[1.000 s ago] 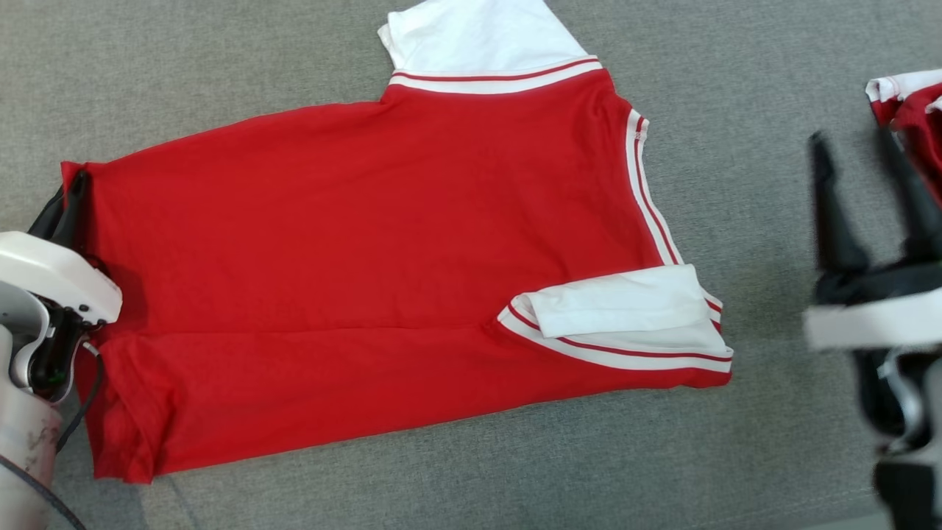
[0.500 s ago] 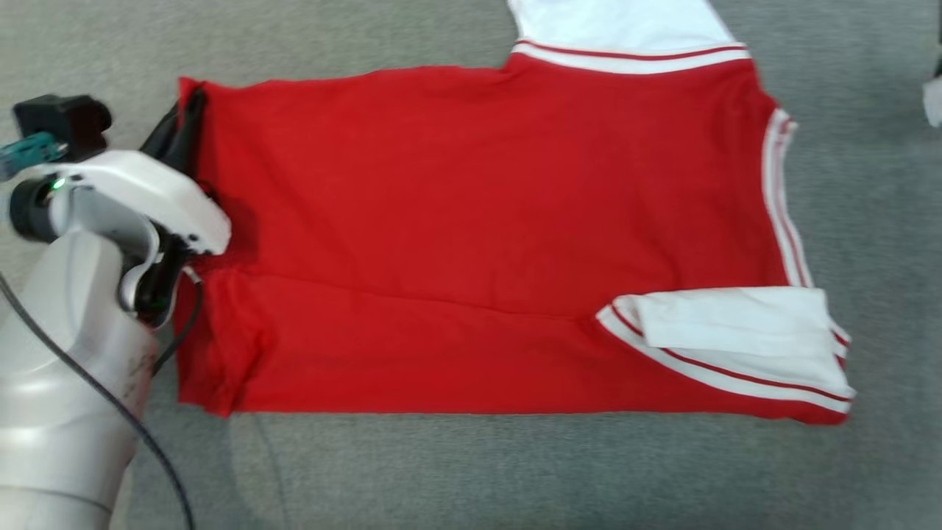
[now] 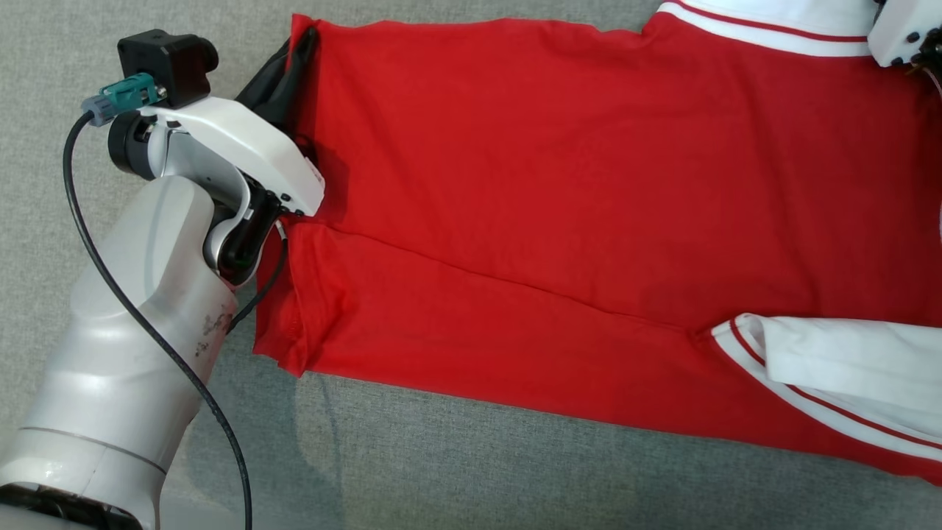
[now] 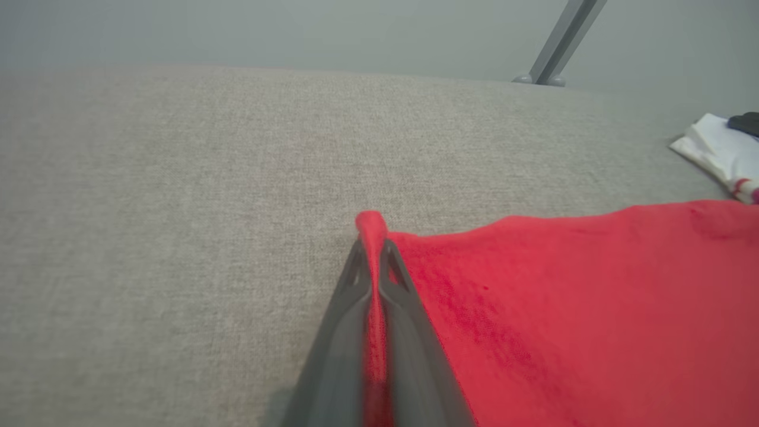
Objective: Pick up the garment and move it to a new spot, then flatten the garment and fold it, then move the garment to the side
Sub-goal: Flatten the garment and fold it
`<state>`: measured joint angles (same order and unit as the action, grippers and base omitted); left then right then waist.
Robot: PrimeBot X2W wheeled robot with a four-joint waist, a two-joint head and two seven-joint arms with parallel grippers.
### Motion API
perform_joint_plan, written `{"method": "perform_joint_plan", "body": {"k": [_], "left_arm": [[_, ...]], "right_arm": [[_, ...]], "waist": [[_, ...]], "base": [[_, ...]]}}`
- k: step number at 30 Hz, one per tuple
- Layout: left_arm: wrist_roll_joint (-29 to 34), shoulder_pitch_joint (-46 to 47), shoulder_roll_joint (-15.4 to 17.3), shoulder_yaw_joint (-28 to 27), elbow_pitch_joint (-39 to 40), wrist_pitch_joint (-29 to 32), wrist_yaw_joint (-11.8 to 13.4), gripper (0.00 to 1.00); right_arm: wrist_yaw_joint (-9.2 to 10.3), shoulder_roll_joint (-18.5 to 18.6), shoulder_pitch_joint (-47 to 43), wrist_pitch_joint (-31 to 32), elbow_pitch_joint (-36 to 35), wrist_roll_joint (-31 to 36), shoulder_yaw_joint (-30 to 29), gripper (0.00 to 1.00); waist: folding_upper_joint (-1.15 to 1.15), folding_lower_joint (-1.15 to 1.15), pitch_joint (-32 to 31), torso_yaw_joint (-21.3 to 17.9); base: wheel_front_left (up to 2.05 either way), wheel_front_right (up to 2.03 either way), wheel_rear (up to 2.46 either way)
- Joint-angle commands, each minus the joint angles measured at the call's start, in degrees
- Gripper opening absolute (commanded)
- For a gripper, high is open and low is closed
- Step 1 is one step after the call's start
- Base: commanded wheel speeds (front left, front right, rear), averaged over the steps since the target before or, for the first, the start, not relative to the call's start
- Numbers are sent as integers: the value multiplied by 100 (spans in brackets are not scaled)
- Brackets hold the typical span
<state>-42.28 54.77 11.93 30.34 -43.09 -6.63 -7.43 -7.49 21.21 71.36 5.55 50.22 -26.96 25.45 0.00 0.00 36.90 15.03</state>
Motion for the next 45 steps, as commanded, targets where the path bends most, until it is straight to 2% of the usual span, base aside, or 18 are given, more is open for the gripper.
{"method": "perform_joint_plan", "body": {"k": [1,6,7,8,9,14,23,33,37,43,45], "left_arm": [[-20,128,18,30,-6,-43,-4,0],[-274,214,20,277,-117,-182,-4,0],[-316,228,19,317,-133,-222,-4,0],[-351,247,29,356,-157,-252,-5,0],[-399,263,39,387,-176,-295,-4,0],[-612,321,158,490,-256,-445,-4,0],[-832,388,544,560,-183,-616,-4,0],[-1115,105,795,518,49,-557,-2,0],[-1354,-262,930,509,427,-524,-2,0],[-1656,-1018,1317,346,1156,-585,6,0],[-1717,-1288,1470,277,1462,-598,83,0]], "right_arm": [[0,15,106,28,46,-47,82,100],[0,-4,330,287,418,-287,690,100],[0,3,358,373,451,-344,826,53],[-1,21,378,471,476,-418,946,20],[-1,48,406,523,466,-493,1058,0],[3,335,548,419,330,-937,1316,0],[2,821,574,-218,-407,-1625,1508,0],[2,922,196,-618,-1247,-2451,1638,0],[1,1010,-328,-721,-1923,-2897,1656,0],[0,1254,-1536,-909,-3149,-3398,1576,0],[0,1344,-1994,-1056,-3540,-3526,1424,0]], "waist": [[0,0,99,98],[0,0,163,155],[0,0,167,163],[0,0,167,167],[0,0,165,167],[0,0,101,71],[0,0,-161,-277],[0,0,-392,-573],[0,0,-475,-684],[0,0,-614,-896],[0,0,-660,-949]], "base": [[0,0,0],[0,0,0],[0,0,0],[0,0,0],[0,0,0],[0,0,0],[0,0,0],[0,0,0],[0,0,0],[0,0,0],[0,0,0]]}}
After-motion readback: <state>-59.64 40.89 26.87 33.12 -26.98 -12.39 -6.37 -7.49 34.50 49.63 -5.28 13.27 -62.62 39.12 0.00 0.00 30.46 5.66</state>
